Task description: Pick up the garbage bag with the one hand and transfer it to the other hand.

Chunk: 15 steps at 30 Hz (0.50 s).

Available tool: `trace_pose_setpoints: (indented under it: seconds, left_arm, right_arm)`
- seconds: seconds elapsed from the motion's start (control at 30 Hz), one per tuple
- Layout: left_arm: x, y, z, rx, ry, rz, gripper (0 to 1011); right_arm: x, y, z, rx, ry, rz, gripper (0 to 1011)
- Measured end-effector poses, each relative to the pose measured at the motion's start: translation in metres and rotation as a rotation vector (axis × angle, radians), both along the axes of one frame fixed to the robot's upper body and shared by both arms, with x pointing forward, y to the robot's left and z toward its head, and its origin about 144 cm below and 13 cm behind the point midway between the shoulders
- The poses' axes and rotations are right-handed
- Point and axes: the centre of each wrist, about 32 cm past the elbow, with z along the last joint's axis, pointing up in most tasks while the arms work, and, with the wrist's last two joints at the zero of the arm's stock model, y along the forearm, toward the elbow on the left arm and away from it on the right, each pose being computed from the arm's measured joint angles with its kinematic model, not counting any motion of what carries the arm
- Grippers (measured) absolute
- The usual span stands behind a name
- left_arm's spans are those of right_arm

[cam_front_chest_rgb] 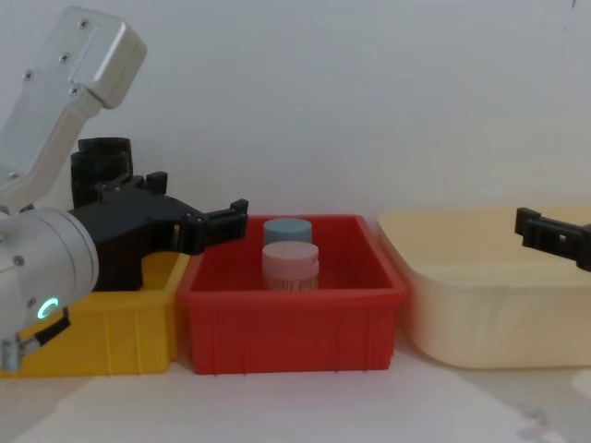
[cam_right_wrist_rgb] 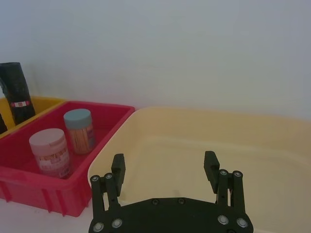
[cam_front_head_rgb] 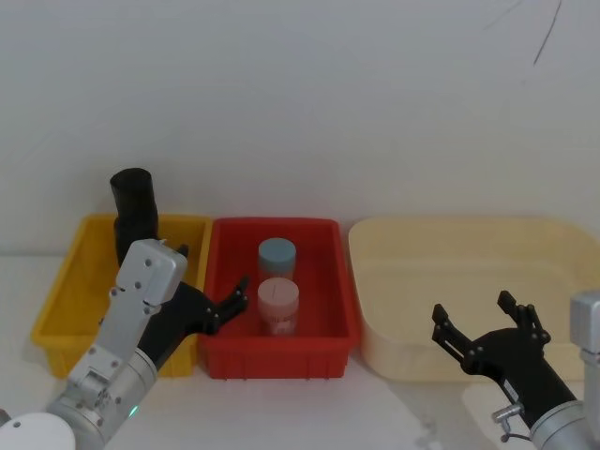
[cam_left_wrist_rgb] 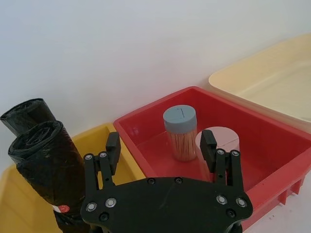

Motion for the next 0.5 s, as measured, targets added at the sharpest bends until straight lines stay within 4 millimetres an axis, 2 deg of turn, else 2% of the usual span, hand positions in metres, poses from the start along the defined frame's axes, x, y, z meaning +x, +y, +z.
trace_pose_setpoints:
  seconds: [0.23, 0.4, 0.5]
  left_arm:
    - [-0.001, 0.001, 0.005, 0.006, -0.017, -0.008, 1000]
    - [-0.003, 0.002, 0.018, 0.011, -0.045, -0.021, 1000]
    - [-0.007, 0.006, 0.035, 0.017, -0.073, -0.025, 1000]
  right_arm:
    - [0.003, -0.001, 0.004, 0.010, 0.000, 0.011, 999]
    - [0.007, -0.002, 0.015, 0.034, -0.004, 0.033, 999]
    - [0.010, -0.003, 0.024, 0.055, -0.004, 0.056, 999]
